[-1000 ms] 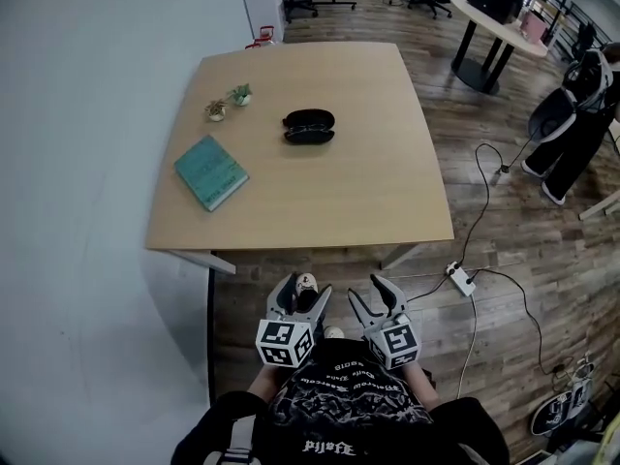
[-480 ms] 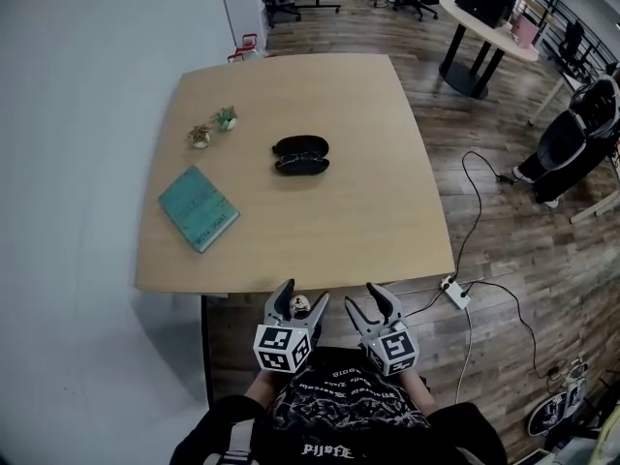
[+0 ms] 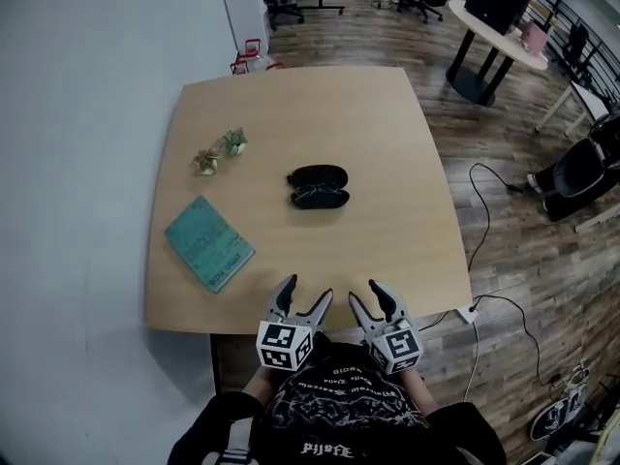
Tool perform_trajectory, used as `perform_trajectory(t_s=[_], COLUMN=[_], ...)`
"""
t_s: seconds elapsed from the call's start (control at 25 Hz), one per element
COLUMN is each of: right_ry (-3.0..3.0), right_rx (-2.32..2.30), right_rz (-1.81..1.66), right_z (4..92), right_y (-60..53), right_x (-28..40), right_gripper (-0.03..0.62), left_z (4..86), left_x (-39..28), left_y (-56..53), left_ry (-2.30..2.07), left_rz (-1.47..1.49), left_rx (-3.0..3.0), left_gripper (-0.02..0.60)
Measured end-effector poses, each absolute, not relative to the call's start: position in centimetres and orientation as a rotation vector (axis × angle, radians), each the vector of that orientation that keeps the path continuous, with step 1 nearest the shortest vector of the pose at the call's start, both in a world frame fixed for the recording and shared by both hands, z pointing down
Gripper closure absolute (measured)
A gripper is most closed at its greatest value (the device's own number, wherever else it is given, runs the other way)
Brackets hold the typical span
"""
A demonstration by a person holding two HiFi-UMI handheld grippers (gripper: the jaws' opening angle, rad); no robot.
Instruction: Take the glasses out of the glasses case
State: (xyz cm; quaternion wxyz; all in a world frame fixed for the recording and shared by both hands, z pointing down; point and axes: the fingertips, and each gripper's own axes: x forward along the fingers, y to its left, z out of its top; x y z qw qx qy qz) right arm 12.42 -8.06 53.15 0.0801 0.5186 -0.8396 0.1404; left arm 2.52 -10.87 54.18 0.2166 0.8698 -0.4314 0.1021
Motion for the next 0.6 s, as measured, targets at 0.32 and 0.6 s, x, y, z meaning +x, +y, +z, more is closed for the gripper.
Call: perform_trajectory(t_s=[0.32, 0.6], right_ry=[-2.486, -2.484], right_rx=[1.553, 1.521], right_rz=[0.384, 0.408], right_z=[53.1, 52.6], right_y=[-12.5, -14.6], right_x=[10.5, 10.6], right_gripper=[0.385, 0.385], left_z=[54.4, 54.5], left_x=[0.7, -0.3], left_y=[-15.4, -16.8], left_ry=[-1.166, -1.206], left_rz=[0.297, 0.284], left_rx=[2.429, 2.405], left_gripper=[0.225, 0.225])
